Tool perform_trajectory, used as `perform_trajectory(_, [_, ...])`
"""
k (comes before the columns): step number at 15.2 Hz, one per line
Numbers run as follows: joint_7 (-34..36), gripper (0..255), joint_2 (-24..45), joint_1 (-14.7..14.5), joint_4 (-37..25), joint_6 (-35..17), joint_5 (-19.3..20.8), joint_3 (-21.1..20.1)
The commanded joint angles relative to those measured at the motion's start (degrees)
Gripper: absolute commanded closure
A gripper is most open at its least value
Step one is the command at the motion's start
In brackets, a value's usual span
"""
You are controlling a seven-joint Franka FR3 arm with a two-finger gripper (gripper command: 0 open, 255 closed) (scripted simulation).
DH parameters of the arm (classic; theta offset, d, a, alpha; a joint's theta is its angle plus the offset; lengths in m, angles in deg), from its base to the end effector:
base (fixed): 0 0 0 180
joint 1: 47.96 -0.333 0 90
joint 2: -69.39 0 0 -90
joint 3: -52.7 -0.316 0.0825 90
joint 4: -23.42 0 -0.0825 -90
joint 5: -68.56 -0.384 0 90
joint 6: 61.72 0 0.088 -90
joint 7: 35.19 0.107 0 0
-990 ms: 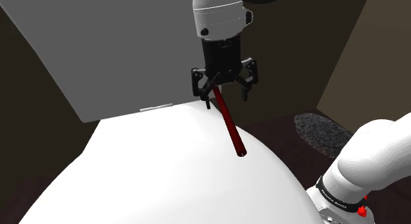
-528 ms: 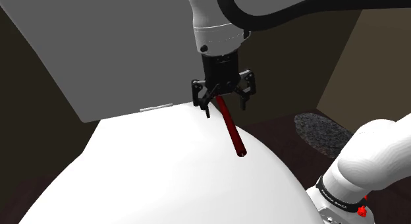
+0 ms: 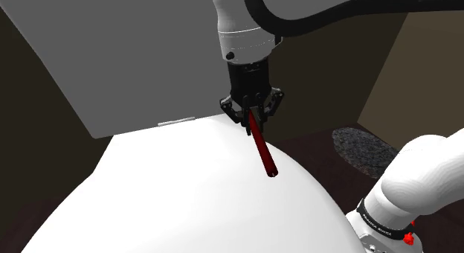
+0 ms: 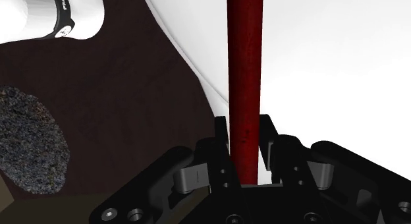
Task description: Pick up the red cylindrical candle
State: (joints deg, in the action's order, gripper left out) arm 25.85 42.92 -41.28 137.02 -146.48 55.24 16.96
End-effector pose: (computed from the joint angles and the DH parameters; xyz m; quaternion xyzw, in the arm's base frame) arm 0.3327 0.2732 0.5984 0.9509 -0.3035 -0.0323 0.0519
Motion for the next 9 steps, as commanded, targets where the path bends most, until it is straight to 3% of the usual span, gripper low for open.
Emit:
perform_trajectory(1, [0.0,255,0.0,0.0,0.0,0.0,0.0,0.0])
perform_trajectory(9, [0.6,255,1.5,0.6,-6.6,5.3,0.9,0.4])
